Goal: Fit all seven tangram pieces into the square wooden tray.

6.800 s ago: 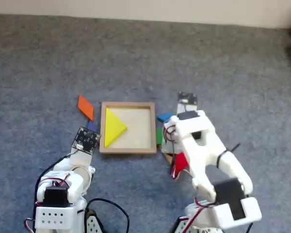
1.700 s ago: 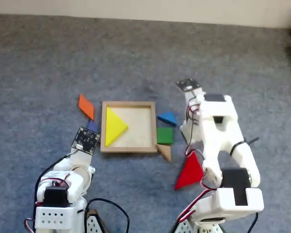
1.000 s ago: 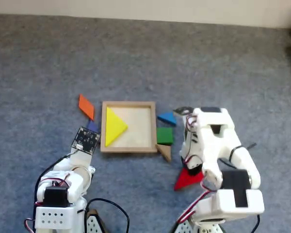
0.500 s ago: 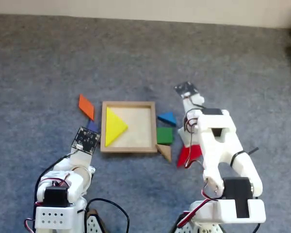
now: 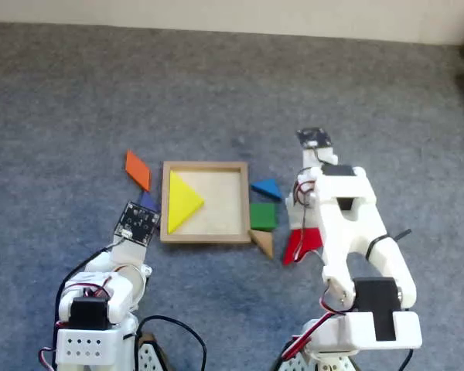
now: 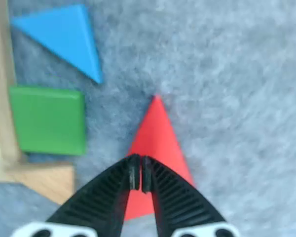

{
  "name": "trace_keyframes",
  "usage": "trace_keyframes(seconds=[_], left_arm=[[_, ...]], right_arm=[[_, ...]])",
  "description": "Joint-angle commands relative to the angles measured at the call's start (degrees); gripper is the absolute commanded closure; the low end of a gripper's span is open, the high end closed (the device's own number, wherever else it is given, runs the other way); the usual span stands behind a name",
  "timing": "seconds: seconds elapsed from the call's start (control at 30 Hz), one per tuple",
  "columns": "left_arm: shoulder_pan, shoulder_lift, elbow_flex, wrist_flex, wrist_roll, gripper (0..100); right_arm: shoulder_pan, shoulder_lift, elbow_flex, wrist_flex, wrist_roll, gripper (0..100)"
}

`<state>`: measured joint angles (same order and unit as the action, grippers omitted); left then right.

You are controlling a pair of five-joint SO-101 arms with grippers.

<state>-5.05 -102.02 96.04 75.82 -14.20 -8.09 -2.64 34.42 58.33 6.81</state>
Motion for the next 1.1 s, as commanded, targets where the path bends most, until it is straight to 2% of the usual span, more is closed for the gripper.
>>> trace_keyframes(seconds=[0.0,0.07,0.23,0.3,0.47,0.6,0.63,0.8,0.93,1.07], left_arm=[[-0.6,-2.0,1.2,0.3,0.6,100],[-0.6,-2.0,1.2,0.3,0.6,100],[-0.6,-2.0,1.2,0.3,0.6,100],[-0.6,-2.0,1.2,0.3,0.6,100],[-0.6,-2.0,1.2,0.3,0.6,100],[-0.6,-2.0,1.2,0.3,0.6,100],[-0.6,-2.0,1.2,0.3,0.6,100],[-0.6,-2.0,1.2,0.3,0.6,100],[-0.6,-2.0,1.2,0.3,0.6,100],[-0.6,-2.0,1.2,0.3,0.6,100]], right_arm=[[-4.2,-3.4,-2.9,0.7,-13.7,97.0],[-5.7,-3.4,-2.9,0.7,-17.2,95.2],[-7.4,-3.4,-2.9,1.0,-23.5,74.2],[-7.4,-3.4,-2.9,1.0,-24.8,69.3],[-7.4,-3.5,-2.9,1.0,-28.8,69.1],[-7.4,-3.9,-3.1,1.4,-28.6,69.1],[-7.4,-3.9,-3.3,2.5,-27.8,69.1],[-6.9,-4.7,-6.8,10.4,-14.4,69.1],[-2.7,-6.2,-9.6,14.7,-5.9,69.1],[0.7,-6.6,-9.4,14.8,1.1,69.1]])
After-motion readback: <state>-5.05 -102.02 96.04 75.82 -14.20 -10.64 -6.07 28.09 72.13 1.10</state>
